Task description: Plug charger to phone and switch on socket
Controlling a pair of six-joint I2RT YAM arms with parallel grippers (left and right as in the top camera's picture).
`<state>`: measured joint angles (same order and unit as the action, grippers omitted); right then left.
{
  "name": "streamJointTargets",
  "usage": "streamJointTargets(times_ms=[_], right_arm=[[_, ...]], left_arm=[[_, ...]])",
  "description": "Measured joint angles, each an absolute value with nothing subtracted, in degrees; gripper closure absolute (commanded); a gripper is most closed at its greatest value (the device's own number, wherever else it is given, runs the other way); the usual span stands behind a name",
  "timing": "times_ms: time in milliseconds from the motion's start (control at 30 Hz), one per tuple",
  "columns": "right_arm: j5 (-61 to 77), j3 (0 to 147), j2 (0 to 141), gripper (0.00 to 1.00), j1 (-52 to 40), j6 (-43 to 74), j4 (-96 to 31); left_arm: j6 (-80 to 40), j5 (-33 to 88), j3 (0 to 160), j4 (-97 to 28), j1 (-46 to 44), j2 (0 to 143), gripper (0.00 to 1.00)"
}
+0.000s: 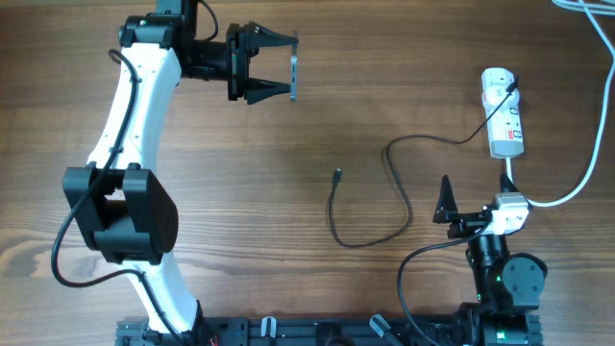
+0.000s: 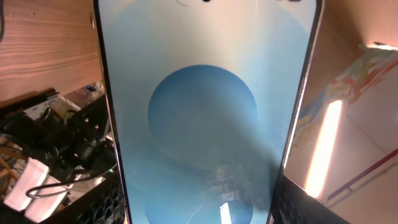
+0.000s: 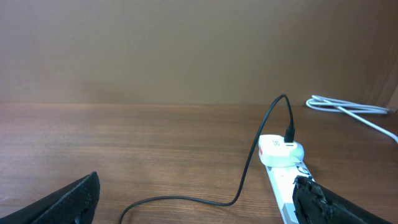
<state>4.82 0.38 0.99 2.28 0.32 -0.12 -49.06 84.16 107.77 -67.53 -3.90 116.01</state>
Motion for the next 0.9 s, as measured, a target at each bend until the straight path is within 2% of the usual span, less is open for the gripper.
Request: streamJointTargets(times_ms=[233,900], right_arm=[[4.8,0.4,1.0,0.00,2.3,0.3,-0.1],[4.8,0.4,1.0,0.00,2.3,0.3,-0.1]], left_arm=[[-52.7,84.5,107.8,-67.5,-3.8,116.0,0.42],[-52.9,85.4,107.8,-67.5,-3.2,116.0,0.43]])
